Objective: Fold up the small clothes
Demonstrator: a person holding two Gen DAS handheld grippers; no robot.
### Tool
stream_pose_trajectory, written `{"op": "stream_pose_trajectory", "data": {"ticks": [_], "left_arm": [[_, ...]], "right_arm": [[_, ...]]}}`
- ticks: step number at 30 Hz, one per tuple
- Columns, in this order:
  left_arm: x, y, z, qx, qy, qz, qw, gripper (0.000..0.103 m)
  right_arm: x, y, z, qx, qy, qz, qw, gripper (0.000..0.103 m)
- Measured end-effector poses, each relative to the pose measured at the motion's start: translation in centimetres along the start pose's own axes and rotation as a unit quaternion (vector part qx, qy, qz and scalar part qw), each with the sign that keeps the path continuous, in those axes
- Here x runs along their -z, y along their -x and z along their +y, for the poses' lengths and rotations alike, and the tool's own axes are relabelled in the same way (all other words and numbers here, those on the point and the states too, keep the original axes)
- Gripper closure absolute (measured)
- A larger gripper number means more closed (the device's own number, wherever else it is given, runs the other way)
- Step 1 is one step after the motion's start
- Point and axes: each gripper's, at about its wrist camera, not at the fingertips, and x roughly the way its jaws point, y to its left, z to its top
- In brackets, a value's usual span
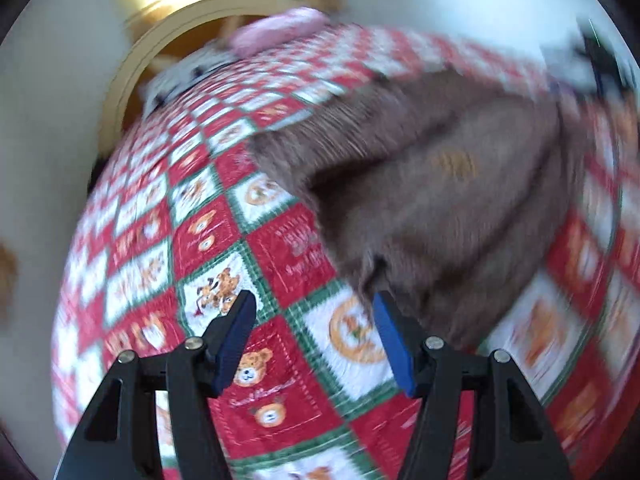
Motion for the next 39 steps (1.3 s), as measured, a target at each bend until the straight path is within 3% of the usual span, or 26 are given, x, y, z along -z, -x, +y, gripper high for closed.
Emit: {"op": "stream_pose_trajectory", "data": {"ticks": [3,6,8,9,11,12,14,16,18,26,29,33,39], "left_arm": [[-0.5,-1.0,-1.9,0.019,-0.072,0.002,0.9972,0.039],[-2.0,-2.2,-3.5,0.049,-0.120,-0.017,0.9915,0.039],[-3.0,-3.4,-4.3,0.050,-0.144,-0.026,0.9880,0.037],[-3.6,-4.0,-4.0,0.056,-0.134,-0.034,0.9888,0.035],[-4.9,-4.8,-2.1,0.091,-0.061,-0.031,0.9935,0.029],[-5.4,-5.3,-0.8,0.117,0.001,-0.027,0.9928,0.029],[-5.3,-6.4,1.6,0.160,0.100,-0.017,0.9820,0.030],[-4.6,-7.2,2.6,0.189,0.158,-0.015,0.9692,0.030],[-4.0,-7.1,2.5,0.191,0.171,-0.021,0.9662,0.030],[-4.5,-6.7,0.1,0.196,0.141,-0.016,0.9703,0.030],[-4.7,-7.0,0.0,0.194,0.149,-0.014,0.9694,0.028],[-4.8,-7.4,0.7,0.214,0.191,-0.007,0.9579,0.025],[-5.1,-7.9,1.8,0.240,0.247,0.020,0.9385,0.025]], "right_arm": [[0.8,1.5,1.1,0.010,0.028,-0.008,1.000,0.049],[1.8,2.3,1.7,0.015,0.041,0.000,0.999,0.049],[2.4,3.0,1.9,0.015,0.043,0.004,0.999,0.049],[2.7,3.3,1.9,0.014,0.043,0.003,0.999,0.049],[3.1,4.0,2.1,0.009,0.044,-0.002,0.999,0.049],[3.3,4.2,2.1,0.009,0.045,-0.003,0.999,0.049],[3.8,4.7,2.2,0.016,0.053,-0.006,0.998,0.049],[4.2,5.0,2.4,0.029,0.068,-0.004,0.997,0.049],[4.6,4.8,2.5,0.042,0.084,0.002,0.996,0.049],[4.9,4.0,3.0,0.093,0.141,-0.005,0.986,0.049],[4.6,3.0,3.3,0.123,0.176,0.007,0.977,0.036],[4.8,0.5,4.2,0.153,0.242,0.031,0.958,0.036],[5.5,-3.8,7.0,0.153,0.353,0.042,0.922,0.036]]}}
